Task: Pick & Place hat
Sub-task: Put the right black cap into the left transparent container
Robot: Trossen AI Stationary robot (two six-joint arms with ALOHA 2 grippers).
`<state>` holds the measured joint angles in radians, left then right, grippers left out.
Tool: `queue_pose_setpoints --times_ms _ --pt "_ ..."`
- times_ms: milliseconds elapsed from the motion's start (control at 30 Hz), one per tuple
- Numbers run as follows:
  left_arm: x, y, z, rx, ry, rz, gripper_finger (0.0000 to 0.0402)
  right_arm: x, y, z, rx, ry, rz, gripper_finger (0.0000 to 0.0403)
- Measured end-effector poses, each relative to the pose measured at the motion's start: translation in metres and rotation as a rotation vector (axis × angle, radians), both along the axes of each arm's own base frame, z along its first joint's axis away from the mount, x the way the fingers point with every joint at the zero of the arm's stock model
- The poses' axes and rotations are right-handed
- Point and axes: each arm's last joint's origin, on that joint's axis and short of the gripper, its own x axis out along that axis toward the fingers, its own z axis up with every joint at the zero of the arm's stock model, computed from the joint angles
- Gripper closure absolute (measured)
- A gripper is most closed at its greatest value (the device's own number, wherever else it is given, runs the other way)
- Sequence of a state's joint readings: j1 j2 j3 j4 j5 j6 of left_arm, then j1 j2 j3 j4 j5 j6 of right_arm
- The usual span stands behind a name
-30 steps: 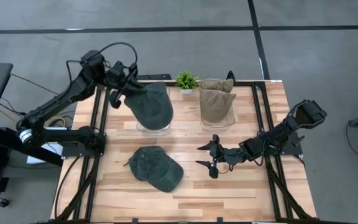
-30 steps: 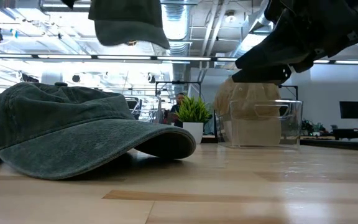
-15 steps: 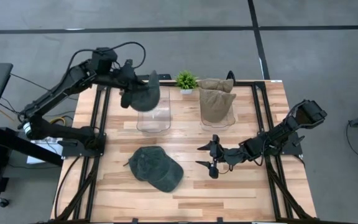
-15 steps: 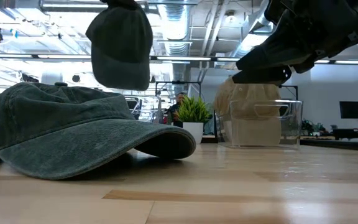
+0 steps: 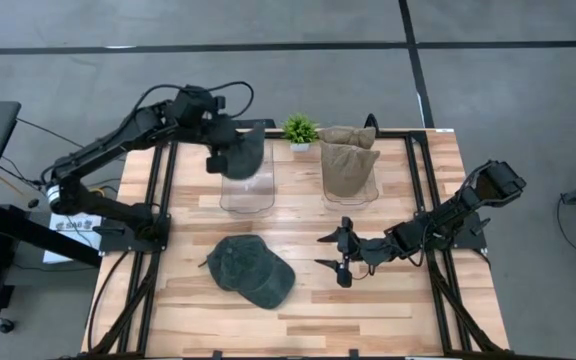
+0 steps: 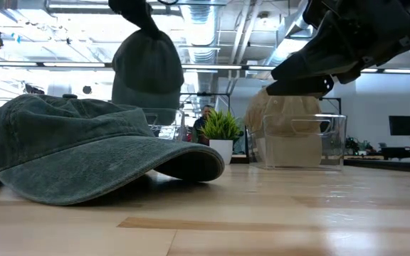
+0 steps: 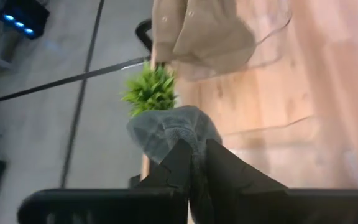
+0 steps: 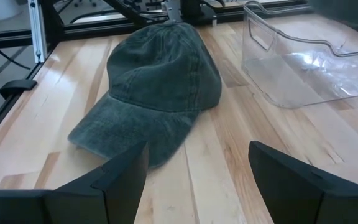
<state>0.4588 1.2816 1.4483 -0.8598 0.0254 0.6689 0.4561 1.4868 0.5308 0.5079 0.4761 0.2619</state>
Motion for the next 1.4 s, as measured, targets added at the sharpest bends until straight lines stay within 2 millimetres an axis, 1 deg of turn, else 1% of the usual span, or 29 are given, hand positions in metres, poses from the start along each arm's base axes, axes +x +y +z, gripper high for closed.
queue_pose_setpoints --times_ms 100,233,533,1233,1400 --pt "0.005 0.0 -0.004 0.046 0.039 -0.017 0.037 0.0 0.0 0.0 0.0 0.002 0.002 0.0132" --pt "0.014 0.0 -0.01 0.044 0.066 -0.042 0.037 0.0 0.0 0.0 -0.001 0.005 0.002 0.0132" --pt "0.029 0.008 -0.024 0.079 0.126 -0.031 0.037 0.0 0.0 -0.001 -0.001 0.008 0.004 0.0132" --pt "0.032 0.01 -0.022 0.128 0.114 -0.058 0.0371 -0.001 0.0 -0.001 -0.005 0.017 0.006 0.0132" --pt "0.031 0.013 -0.024 0.138 0.12 -0.036 0.037 -0.001 0.0 -0.002 -0.006 0.02 0.005 0.0132"
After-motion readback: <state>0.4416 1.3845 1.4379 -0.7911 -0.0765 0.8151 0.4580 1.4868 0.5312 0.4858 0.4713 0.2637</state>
